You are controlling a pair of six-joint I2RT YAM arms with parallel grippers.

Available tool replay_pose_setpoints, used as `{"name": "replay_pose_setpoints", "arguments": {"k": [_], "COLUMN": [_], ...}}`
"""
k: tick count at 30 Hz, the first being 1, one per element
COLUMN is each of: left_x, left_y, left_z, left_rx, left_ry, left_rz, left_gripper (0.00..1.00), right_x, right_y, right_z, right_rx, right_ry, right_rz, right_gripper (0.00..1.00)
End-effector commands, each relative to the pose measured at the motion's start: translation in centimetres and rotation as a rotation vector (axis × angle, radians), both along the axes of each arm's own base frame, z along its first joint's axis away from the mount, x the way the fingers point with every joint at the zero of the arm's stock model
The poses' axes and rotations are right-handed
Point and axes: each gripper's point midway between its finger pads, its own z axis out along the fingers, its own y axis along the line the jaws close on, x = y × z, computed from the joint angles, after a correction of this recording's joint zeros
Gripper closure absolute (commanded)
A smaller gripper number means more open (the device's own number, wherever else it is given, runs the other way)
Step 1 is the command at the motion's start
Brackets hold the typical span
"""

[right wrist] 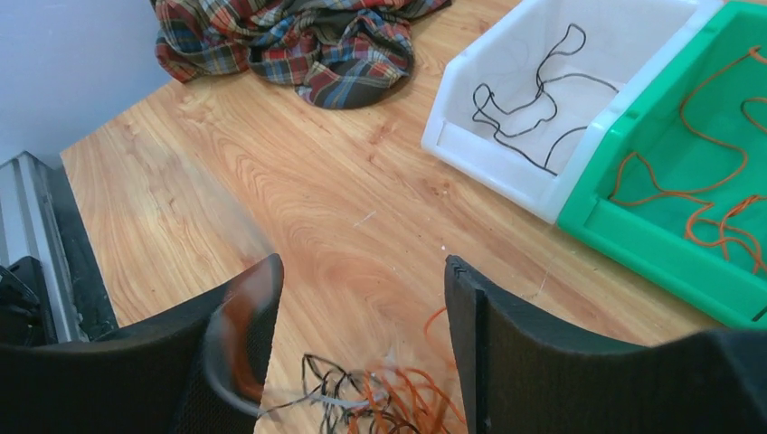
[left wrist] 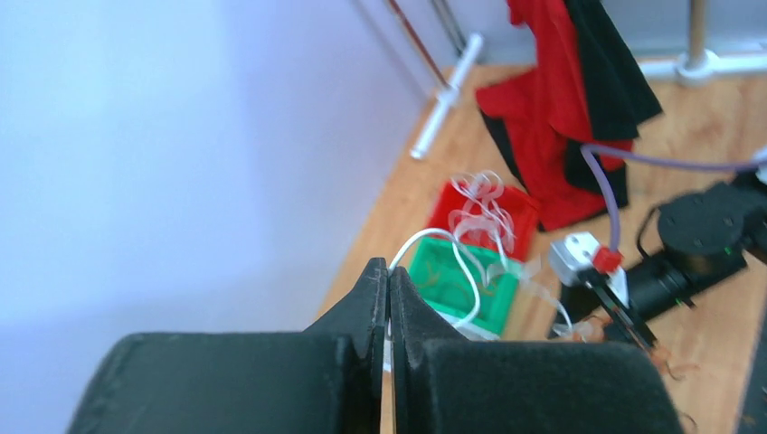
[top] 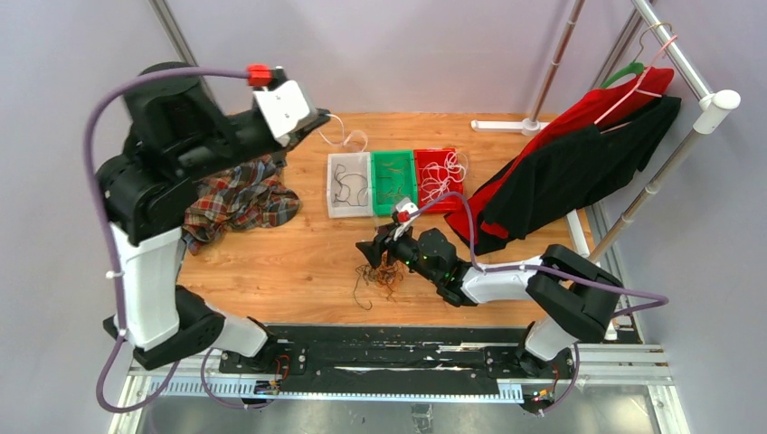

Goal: Untangle the cables

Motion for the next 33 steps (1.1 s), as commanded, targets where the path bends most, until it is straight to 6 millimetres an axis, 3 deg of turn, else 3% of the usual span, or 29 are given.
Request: {"name": "replay_pose_setpoints", "arguments": {"k": [1,6,10,14,16,20,24,33], "left_x": [-0.4,-2.1,-2.7,-3.6,-3.5,-1.7,0.6,7.0], "left_y": [2.2,6.0,8.8,10.7,10.7,7.6,4.5,-1.8], "left_z": [6.8,14.0,18.4,21.4,21.8,19.2,14.4,3.5], "left_rx": [-0.171,-0.377,-0.510,-0.611,-0.625,-0.528,-0.432,-0.283], "left_ry": [-0.226,-0.526,-0.639,-0.771,-0.769,-0.667,-0.540,-0.274], "left_rz": [0.095,0.220,0.332,0.392,0.394,0.306,0.234,0.168], "left_gripper": [1.00,1.00,1.00,0.99,0.99,1.00,1.00,1.00], "right_x": [-0.5,-1.8,-3.0,-4.0,-4.5,-4.9,-4.1,-1.1], "right_y": [0.4,0.3,0.0,-0.1,-0.2,-0.7,-2.4,-9.3], "right_z": [-1.2,-4.1,-6.4,-8.0,-8.4,-7.3,-4.6,0.3], "right_rx": [0.028,-0.012,-0.042,-0.062,-0.067,-0.032,-0.014,-0.038], "right_ry": [0.017,0.058,0.094,0.118,0.125,0.124,0.094,0.025], "right_rz": [0.004,0.019,0.010,0.005,0.005,-0.001,-0.070,-0.335], "right_gripper": [0.36,0.37,0.38,0.39,0.40,0.38,0.32,0.26]}}
